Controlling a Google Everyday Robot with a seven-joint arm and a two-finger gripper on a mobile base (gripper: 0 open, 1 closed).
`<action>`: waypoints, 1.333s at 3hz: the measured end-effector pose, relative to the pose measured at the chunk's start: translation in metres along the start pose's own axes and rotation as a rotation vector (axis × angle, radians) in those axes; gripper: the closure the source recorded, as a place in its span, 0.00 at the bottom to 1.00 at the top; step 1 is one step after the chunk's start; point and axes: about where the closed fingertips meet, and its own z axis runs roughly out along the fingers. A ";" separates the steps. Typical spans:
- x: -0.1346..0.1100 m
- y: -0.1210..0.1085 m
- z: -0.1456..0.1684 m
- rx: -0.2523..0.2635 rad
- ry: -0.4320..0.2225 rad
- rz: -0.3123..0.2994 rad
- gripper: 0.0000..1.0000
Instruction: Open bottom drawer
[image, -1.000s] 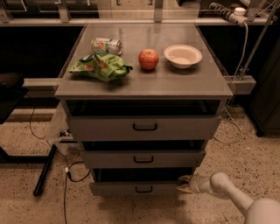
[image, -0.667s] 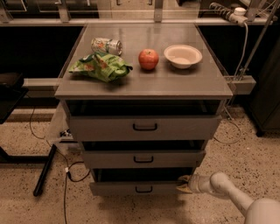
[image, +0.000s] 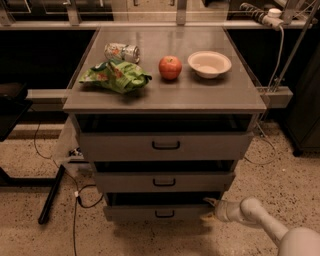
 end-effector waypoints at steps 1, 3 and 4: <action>0.020 0.012 -0.011 -0.003 0.000 0.025 0.15; 0.029 0.019 -0.022 -0.001 0.000 0.043 0.61; 0.024 0.017 -0.027 -0.001 0.000 0.043 0.84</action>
Offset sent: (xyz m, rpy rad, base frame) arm -0.2062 -0.1288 -0.1356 0.2740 0.2995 -0.0769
